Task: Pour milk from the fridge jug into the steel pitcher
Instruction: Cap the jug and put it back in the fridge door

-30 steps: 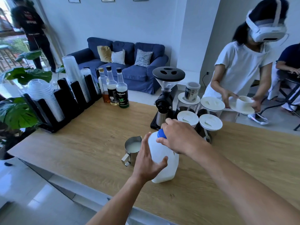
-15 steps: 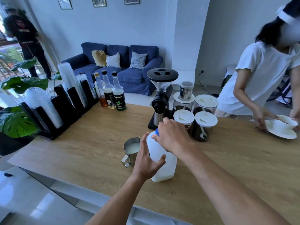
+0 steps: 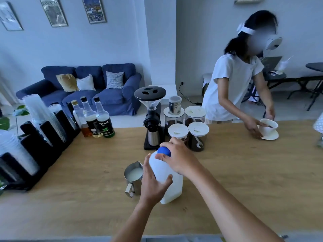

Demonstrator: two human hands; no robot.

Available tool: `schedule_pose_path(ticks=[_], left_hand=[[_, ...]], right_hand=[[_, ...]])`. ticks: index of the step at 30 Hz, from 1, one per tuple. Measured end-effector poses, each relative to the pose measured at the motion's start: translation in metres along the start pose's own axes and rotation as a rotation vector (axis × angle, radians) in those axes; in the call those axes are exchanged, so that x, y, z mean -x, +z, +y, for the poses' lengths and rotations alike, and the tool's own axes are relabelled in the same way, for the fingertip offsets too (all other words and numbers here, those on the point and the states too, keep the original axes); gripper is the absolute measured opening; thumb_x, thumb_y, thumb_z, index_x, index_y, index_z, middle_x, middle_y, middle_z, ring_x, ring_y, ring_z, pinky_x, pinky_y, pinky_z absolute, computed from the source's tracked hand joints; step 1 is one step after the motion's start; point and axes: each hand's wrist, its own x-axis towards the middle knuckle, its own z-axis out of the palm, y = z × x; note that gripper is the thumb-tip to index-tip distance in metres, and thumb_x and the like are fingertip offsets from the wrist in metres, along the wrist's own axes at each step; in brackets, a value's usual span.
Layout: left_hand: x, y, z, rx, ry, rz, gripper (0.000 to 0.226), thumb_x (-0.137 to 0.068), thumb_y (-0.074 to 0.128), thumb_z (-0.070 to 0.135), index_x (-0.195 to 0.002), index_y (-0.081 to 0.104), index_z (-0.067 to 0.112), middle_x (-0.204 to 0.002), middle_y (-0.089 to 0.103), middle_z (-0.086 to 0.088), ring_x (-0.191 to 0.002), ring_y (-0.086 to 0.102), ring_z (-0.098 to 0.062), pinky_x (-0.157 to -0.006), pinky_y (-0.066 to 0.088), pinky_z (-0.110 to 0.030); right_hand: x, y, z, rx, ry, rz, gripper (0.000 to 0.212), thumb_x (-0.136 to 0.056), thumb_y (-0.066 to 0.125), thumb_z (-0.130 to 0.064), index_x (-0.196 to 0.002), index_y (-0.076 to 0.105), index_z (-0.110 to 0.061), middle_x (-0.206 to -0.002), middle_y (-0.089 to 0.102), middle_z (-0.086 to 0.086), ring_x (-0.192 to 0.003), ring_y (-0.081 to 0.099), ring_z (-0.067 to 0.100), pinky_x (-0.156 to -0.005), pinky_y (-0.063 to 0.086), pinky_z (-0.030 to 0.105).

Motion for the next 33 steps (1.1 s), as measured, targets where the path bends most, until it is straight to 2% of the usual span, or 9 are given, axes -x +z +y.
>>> schedule_pose_path(ticks=[3,6,9,13,16,21,27,30,33], left_hand=[[0.000,-0.005,-0.008,0.090,-0.014,-0.110,0.096,-0.069,0.073,0.042,-0.150,0.022,0.032,-0.149,0.037,0.017,-0.136,0.041,-0.007,-0.105,0.043,-0.029],[0.003,-0.009,-0.022,0.149,-0.037,-0.199,0.085,-0.070,0.076,0.025,-0.142,0.033,0.037,-0.130,0.050,0.025,-0.126,0.050,-0.003,-0.099,0.046,-0.023],[0.003,-0.014,-0.027,0.144,-0.016,-0.259,0.083,-0.071,0.077,0.025,-0.141,0.034,0.033,-0.129,0.051,0.022,-0.125,0.051,-0.005,-0.099,0.046,-0.028],[0.014,-0.017,-0.024,0.096,0.036,-0.345,0.087,-0.072,0.074,0.033,-0.146,0.029,0.032,-0.134,0.046,0.022,-0.125,0.049,-0.002,-0.097,0.043,-0.025],[0.023,-0.013,-0.014,0.009,0.069,-0.426,0.083,-0.069,0.070,0.046,-0.141,0.030,0.034,-0.125,0.047,0.028,-0.117,0.052,-0.006,-0.090,0.042,-0.027],[0.032,0.002,0.016,-0.136,0.083,-0.528,0.082,-0.059,0.060,0.063,-0.130,0.037,0.030,-0.117,0.059,0.007,-0.100,0.059,-0.021,-0.080,0.046,-0.035],[0.075,0.064,0.088,-0.069,0.221,-0.709,0.084,-0.055,0.057,0.065,-0.129,0.039,0.028,-0.104,0.054,0.021,-0.099,0.058,-0.018,-0.082,0.047,-0.036],[0.116,0.109,0.128,0.005,0.314,-0.879,0.083,-0.057,0.061,0.061,-0.129,0.042,0.025,-0.113,0.059,0.012,-0.105,0.061,-0.015,-0.088,0.053,-0.040],[0.165,0.154,0.166,0.015,0.408,-0.996,0.077,-0.059,0.063,0.060,-0.127,0.044,0.028,-0.114,0.063,0.012,-0.101,0.063,-0.010,-0.086,0.054,-0.035]], right_hand=[[0.017,0.013,0.015,-0.196,0.063,0.134,0.057,-0.089,0.052,-0.055,-0.135,0.045,-0.022,-0.123,0.034,-0.006,-0.116,0.041,0.008,-0.097,0.037,0.026],[0.042,0.034,0.026,-0.321,0.197,0.201,0.054,-0.086,0.041,-0.064,-0.127,0.046,-0.028,-0.121,0.037,-0.014,-0.102,0.052,0.004,-0.091,0.044,0.030],[0.068,0.056,0.030,-0.396,0.307,0.167,0.034,-0.087,0.044,-0.064,-0.110,0.050,-0.040,-0.111,0.057,-0.018,-0.096,0.059,0.002,-0.083,0.048,0.029],[0.103,0.070,0.034,-0.349,0.423,0.160,0.026,-0.089,0.043,-0.058,-0.093,0.055,-0.035,-0.089,0.066,-0.011,-0.081,0.061,-0.001,-0.076,0.051,0.029],[0.126,0.062,0.036,-0.318,0.460,0.173,0.020,-0.093,0.045,-0.051,-0.084,0.054,-0.035,-0.084,0.066,-0.012,-0.076,0.059,-0.003,-0.069,0.047,0.023],[0.160,0.037,0.043,-0.259,0.493,0.227,0.023,-0.096,0.044,-0.044,-0.081,0.054,-0.029,-0.078,0.065,-0.010,-0.070,0.059,0.005,-0.066,0.046,0.026],[0.240,-0.020,0.058,-0.125,0.590,0.467,0.027,-0.096,0.033,-0.052,-0.078,0.045,-0.036,-0.075,0.062,-0.007,-0.067,0.058,0.008,-0.062,0.046,0.030],[0.306,-0.046,0.068,-0.032,0.666,0.633,0.033,-0.093,0.022,-0.061,-0.085,0.044,-0.037,-0.071,0.059,-0.007,-0.067,0.057,0.006,-0.059,0.046,0.032],[0.375,-0.072,0.075,0.065,0.763,0.761,0.034,-0.093,0.019,-0.062,-0.081,0.042,-0.041,-0.066,0.055,-0.010,-0.063,0.054,0.003,-0.054,0.039,0.029]])
